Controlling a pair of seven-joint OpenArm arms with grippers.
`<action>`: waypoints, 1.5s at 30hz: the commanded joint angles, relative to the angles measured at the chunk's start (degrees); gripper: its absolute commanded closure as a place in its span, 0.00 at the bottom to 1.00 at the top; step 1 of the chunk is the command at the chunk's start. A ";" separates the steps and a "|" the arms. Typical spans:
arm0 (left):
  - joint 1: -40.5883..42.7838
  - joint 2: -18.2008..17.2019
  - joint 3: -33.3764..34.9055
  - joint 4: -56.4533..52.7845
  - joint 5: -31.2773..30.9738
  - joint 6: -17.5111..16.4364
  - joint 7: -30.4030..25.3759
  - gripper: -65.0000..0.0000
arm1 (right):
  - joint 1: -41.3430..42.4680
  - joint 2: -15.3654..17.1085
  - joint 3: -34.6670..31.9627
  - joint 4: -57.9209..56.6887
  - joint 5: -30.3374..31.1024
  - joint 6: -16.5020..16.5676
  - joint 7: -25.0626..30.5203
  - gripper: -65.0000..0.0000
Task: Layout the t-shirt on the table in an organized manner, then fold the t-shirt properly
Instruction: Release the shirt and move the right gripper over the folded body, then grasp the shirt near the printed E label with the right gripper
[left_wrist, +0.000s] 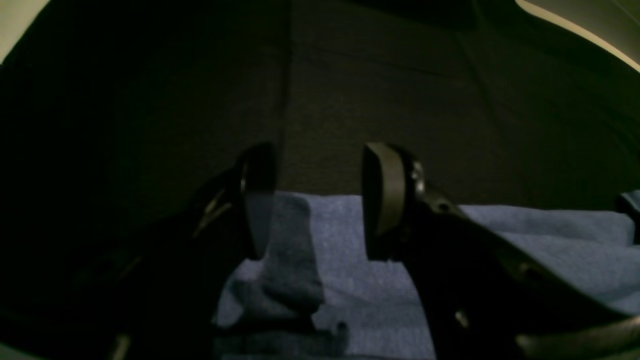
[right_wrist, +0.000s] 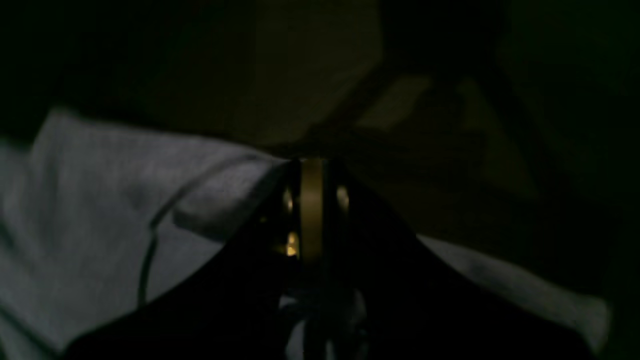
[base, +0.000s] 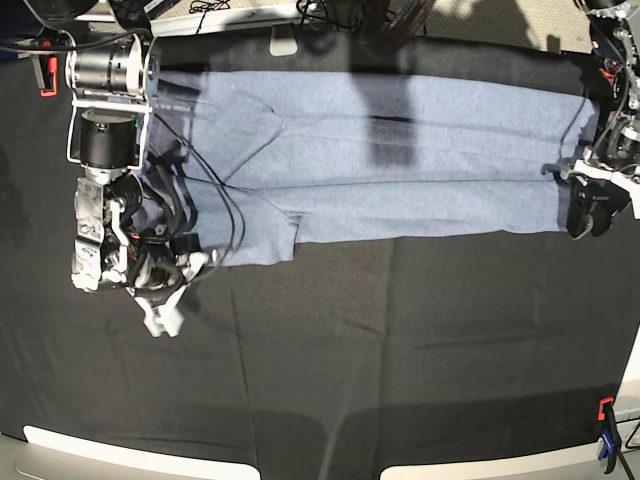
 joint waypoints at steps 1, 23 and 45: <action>-0.61 -1.07 -0.33 1.01 -1.16 -0.24 -1.62 0.60 | 1.09 0.22 0.00 2.40 0.68 0.70 0.61 1.00; -0.61 -1.07 -0.33 1.01 -1.16 -0.24 -1.62 0.60 | -33.22 0.22 -0.07 54.16 5.40 1.44 0.90 1.00; -0.61 -1.07 -0.33 1.01 -1.14 -0.24 -1.60 0.60 | -41.03 0.24 -8.94 58.01 10.10 3.13 -1.36 0.88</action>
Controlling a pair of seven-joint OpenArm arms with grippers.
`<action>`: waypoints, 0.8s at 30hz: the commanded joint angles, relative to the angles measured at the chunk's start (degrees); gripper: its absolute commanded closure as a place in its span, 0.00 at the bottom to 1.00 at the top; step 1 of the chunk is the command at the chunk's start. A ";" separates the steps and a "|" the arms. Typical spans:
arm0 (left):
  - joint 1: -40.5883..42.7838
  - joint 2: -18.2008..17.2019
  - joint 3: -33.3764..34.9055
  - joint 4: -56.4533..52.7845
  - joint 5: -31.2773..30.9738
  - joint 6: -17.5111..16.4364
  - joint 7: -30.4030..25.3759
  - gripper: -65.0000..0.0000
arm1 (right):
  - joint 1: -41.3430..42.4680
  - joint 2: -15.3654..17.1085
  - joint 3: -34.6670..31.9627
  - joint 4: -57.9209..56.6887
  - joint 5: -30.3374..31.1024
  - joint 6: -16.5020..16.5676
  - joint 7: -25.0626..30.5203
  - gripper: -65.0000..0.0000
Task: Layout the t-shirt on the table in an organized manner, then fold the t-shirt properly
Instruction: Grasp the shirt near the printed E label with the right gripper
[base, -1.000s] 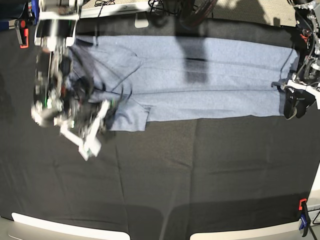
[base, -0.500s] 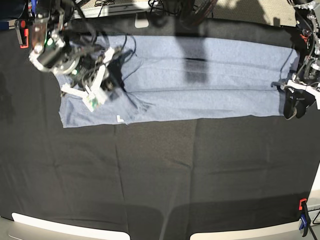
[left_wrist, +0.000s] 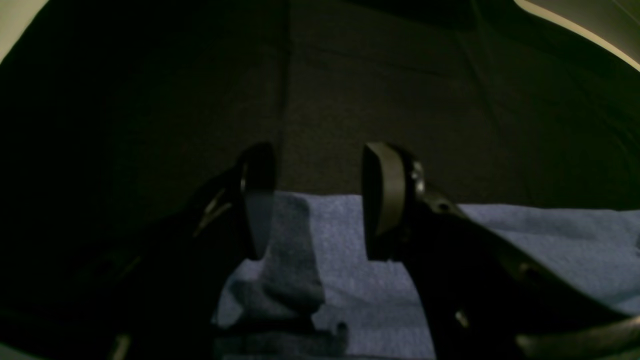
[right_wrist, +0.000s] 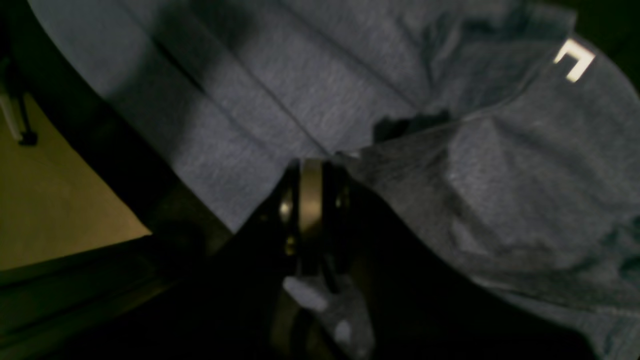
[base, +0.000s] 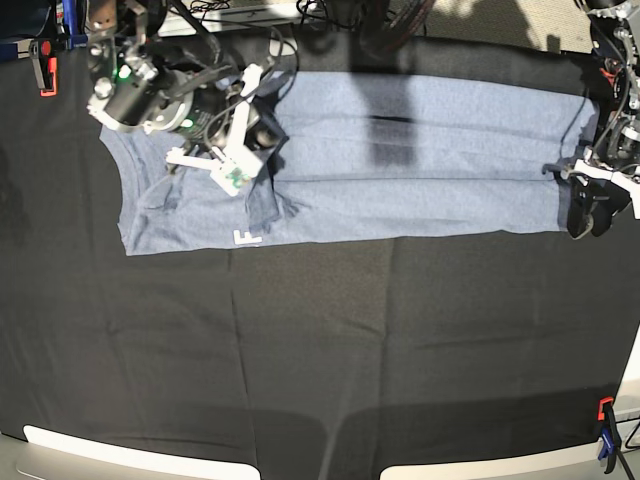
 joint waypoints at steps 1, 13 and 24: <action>-0.61 -0.96 -0.33 1.01 -1.14 -0.24 -1.57 0.60 | 0.46 0.33 -0.02 1.14 0.92 0.35 0.44 0.81; -0.63 -0.96 -0.33 1.01 -1.14 -0.24 -1.57 0.60 | 3.72 0.46 1.03 1.14 2.69 -2.32 1.38 0.60; -0.61 -0.96 -0.33 1.01 -1.16 -0.24 -1.55 0.60 | 13.88 0.13 4.96 -9.53 -10.54 -13.07 6.43 0.61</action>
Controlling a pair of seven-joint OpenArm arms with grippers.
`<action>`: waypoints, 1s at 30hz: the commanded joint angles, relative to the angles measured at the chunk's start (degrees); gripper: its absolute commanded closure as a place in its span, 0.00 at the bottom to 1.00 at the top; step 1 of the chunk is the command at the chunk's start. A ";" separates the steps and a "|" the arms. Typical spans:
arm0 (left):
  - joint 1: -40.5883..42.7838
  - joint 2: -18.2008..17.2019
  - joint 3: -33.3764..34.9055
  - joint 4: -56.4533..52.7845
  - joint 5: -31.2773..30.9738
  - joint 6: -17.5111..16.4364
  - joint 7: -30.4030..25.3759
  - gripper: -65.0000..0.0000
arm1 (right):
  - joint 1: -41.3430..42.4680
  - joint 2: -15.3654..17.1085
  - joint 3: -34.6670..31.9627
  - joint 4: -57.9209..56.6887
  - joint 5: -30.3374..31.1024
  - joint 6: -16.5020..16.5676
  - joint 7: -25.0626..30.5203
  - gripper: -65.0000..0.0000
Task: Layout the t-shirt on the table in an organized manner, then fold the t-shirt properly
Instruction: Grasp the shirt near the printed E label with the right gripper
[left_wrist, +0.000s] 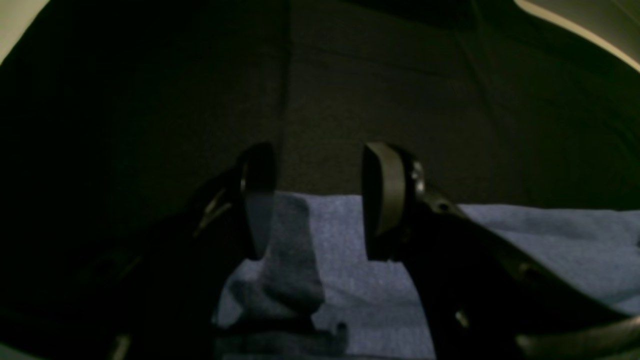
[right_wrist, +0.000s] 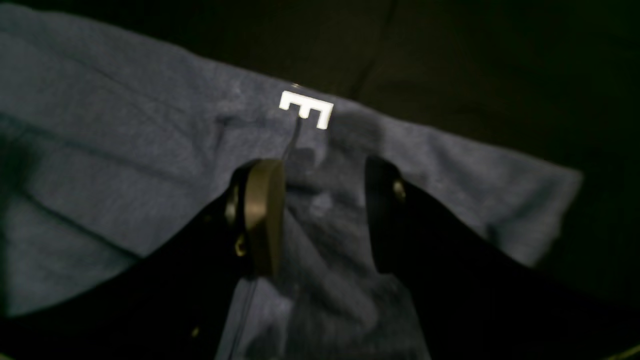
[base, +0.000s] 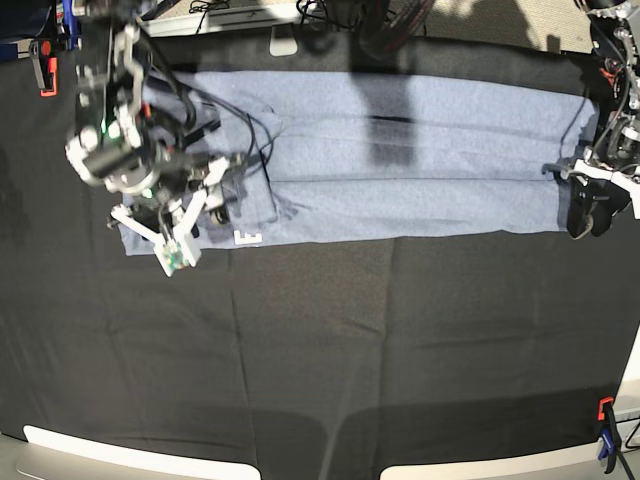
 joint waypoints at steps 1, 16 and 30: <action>-0.59 -0.96 -0.33 1.01 -1.14 -0.24 -1.57 0.60 | 2.03 0.17 0.22 -1.05 -0.04 -0.28 1.03 0.61; -0.59 -0.96 -0.33 1.01 -1.14 -0.24 -1.60 0.60 | 9.64 -8.44 0.15 -16.63 3.34 5.79 -3.39 0.61; -0.59 -0.96 -0.33 1.01 -1.11 -0.24 -1.60 0.60 | 9.79 -13.73 -3.96 -16.59 20.63 13.35 -7.80 0.61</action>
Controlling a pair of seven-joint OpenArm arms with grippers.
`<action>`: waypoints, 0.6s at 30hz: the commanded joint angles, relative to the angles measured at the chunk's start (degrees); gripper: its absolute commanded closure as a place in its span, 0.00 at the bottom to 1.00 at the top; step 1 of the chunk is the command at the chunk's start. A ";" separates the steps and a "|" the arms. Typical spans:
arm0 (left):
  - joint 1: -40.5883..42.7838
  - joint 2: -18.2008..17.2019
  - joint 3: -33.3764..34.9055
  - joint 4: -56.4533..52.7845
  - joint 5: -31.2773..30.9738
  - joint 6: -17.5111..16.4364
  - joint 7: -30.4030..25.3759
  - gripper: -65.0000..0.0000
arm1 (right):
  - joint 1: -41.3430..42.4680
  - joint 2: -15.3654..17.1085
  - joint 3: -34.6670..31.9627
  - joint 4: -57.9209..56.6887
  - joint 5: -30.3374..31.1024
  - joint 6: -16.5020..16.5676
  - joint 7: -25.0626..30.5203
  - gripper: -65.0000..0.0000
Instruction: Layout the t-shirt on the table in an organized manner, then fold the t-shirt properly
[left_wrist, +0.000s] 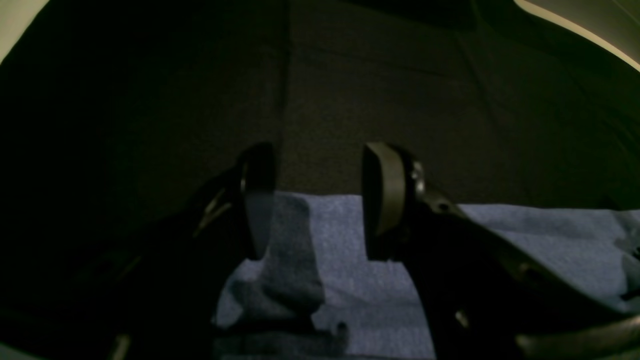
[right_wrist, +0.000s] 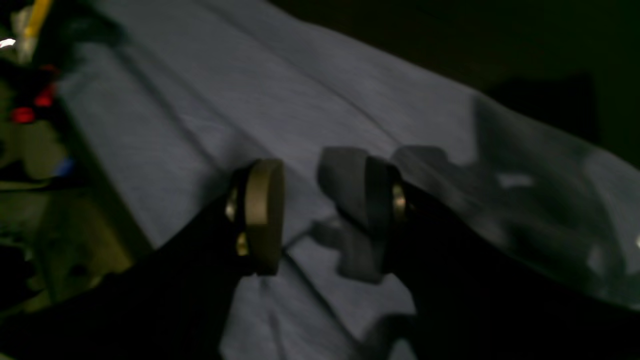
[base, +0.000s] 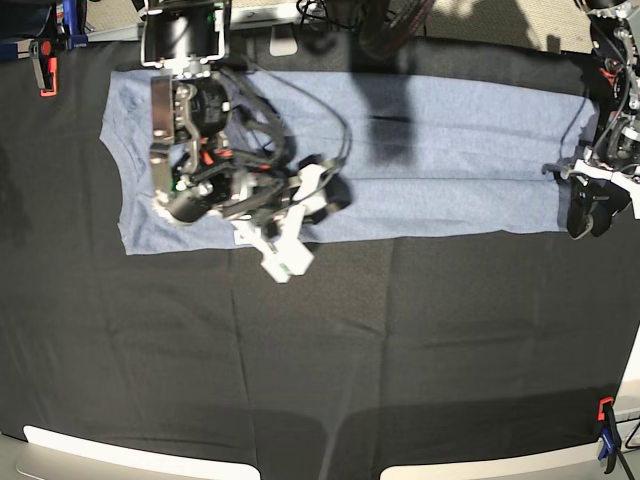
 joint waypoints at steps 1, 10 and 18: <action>-0.61 -0.98 -0.33 1.01 -1.14 -0.22 -1.60 0.60 | 1.07 -0.33 -0.96 0.92 2.84 1.16 1.16 0.61; -0.44 -1.18 -0.39 1.01 -0.04 -0.20 -1.57 0.60 | 1.27 -0.13 -4.39 2.78 6.08 2.03 1.16 0.61; -0.44 -1.18 -6.51 0.98 3.80 5.84 6.01 0.60 | 1.25 0.35 5.07 8.52 -1.38 1.99 1.16 0.61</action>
